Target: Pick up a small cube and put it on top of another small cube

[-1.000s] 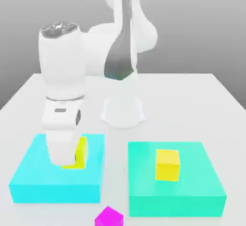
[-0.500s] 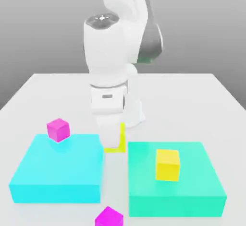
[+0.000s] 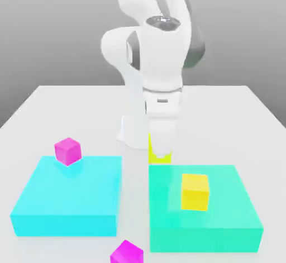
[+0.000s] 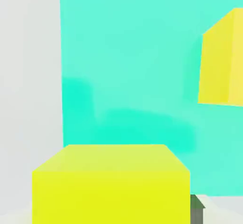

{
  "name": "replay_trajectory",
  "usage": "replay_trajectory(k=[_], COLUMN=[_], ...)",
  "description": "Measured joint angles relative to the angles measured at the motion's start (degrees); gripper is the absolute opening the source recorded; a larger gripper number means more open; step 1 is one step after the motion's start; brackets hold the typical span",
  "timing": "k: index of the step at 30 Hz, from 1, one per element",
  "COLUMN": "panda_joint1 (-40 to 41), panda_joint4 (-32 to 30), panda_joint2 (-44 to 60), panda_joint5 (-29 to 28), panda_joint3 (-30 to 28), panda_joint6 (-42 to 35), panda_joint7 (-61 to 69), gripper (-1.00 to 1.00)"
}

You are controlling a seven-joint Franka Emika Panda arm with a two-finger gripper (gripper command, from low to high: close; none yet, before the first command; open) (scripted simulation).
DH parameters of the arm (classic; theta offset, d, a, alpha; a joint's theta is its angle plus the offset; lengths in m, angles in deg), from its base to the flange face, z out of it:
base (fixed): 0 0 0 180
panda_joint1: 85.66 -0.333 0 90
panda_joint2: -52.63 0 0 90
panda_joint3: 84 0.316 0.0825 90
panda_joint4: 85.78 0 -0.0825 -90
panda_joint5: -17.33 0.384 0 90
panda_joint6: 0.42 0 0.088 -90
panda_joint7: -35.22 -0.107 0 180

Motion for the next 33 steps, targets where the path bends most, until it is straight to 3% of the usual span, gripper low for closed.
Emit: replay_trajectory(k=[3,4,11,20,27,33], panda_joint1=[-0.6,-0.7,-0.7,1.8,3.4,2.7], panda_joint4=[-0.4,-0.5,-0.5,1.4,10.9,19.0], panda_joint2=[6.0,7.3,7.2,-7.4,3.2,14.4], panda_joint5=[0.5,0.6,0.6,-1.7,-9.8,-9.0], panda_joint3=[-0.6,-0.7,-0.7,1.3,-1.0,-3.3], panda_joint6=[6.4,7.7,7.7,-8.6,-8.2,-5.9], panda_joint7=[0.4,0.5,0.5,0.3,11.3,26.9], gripper=[-1.0,1.0,1.0,1.0,1.0,1.0])
